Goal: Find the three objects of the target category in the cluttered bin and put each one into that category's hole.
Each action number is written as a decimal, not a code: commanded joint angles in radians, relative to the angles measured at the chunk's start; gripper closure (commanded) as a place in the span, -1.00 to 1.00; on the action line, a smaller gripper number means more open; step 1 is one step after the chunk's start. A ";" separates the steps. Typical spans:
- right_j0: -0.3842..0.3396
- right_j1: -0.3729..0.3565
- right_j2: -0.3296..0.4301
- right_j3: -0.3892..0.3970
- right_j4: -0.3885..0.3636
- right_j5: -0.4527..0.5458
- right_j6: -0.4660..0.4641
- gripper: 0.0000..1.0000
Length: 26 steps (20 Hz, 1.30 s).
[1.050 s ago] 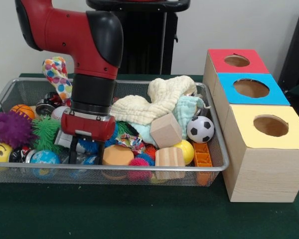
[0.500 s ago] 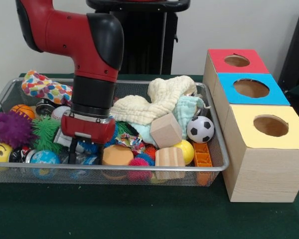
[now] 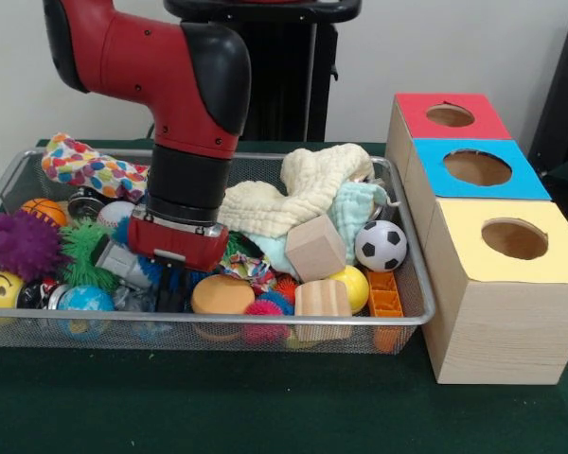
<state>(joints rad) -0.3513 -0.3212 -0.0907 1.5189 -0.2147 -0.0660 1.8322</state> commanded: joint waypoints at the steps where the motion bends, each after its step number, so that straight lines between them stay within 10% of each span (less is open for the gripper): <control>1: 0.037 0.063 -0.025 -0.076 0.033 0.303 0.035 1.00; 26: -0.141 -0.066 0.187 0.032 -0.091 0.204 0.003 1.00</control>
<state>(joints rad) -0.4609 -0.3774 -0.0137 1.4888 -0.2363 0.1231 1.8322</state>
